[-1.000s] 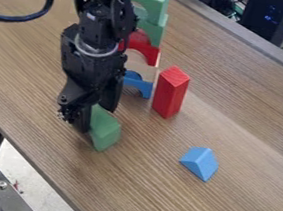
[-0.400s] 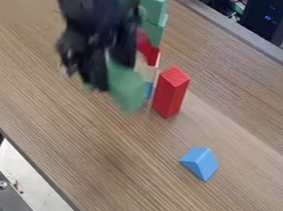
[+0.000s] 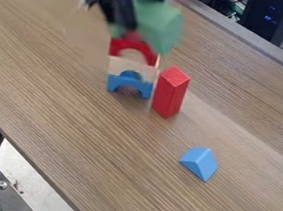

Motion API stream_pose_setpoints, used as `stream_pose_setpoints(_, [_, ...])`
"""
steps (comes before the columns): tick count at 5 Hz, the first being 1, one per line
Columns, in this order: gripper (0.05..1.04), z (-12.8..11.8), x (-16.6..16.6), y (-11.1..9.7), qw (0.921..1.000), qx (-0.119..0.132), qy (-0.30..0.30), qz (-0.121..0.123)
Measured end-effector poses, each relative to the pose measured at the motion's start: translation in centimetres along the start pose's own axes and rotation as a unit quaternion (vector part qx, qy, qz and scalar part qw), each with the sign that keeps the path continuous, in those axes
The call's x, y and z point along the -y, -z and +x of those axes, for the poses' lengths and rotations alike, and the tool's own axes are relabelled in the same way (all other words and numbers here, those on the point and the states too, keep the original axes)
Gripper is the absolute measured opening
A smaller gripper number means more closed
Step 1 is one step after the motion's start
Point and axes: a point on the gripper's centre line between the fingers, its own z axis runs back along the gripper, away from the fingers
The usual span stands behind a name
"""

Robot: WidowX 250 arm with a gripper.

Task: Put the green arch and put it on the top of the other green arch

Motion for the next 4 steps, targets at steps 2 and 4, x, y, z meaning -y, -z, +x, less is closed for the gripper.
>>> stream_pose_setpoints(2, [0.55, 1.2, 4.1, -1.3, 0.9986, 0.035, -0.035, -0.017])
stream_pose_setpoints(4, [0.55, 2.9, 7.0, -2.9, 0.9953, 0.057, -0.078, -0.005])
